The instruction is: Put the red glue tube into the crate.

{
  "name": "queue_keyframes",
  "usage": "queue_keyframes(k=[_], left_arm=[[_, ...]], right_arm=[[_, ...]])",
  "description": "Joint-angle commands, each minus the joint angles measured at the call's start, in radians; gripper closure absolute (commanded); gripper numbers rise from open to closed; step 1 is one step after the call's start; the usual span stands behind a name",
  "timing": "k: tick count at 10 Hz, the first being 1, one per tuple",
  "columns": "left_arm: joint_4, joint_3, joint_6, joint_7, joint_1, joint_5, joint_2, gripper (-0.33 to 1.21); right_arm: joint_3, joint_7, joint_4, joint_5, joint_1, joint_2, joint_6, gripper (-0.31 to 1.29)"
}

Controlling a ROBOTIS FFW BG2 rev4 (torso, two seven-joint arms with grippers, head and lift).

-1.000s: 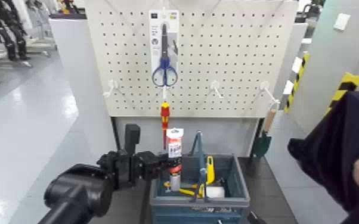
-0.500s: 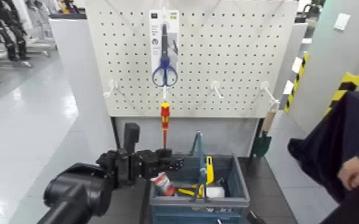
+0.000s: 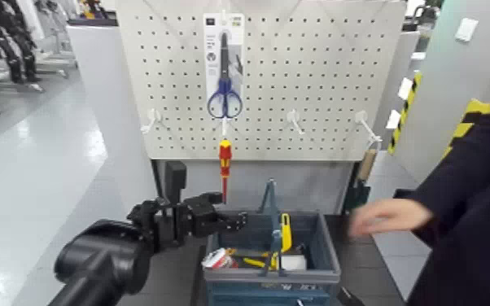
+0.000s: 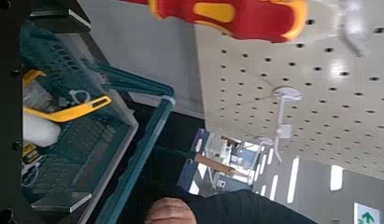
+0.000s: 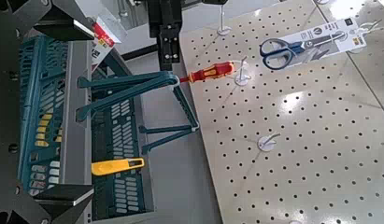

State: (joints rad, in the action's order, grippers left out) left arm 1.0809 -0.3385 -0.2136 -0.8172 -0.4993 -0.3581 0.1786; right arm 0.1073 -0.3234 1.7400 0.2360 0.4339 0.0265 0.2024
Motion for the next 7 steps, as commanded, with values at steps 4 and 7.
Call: queue_keyframes(k=[4,7], left_arm=[[0.671,0.227,-0.050,0.360,0.516,0.070,-0.019,-0.08],[0.838,0.270,-0.024,0.503,0.725,0.146,-0.053,-0.03]], right_arm=[[-0.018,0.003,0.016,-0.010,0.011,-0.003,-0.015,0.14],[-0.020,0.020,0.029,-0.027,0.023,0.000,0.003,0.14]])
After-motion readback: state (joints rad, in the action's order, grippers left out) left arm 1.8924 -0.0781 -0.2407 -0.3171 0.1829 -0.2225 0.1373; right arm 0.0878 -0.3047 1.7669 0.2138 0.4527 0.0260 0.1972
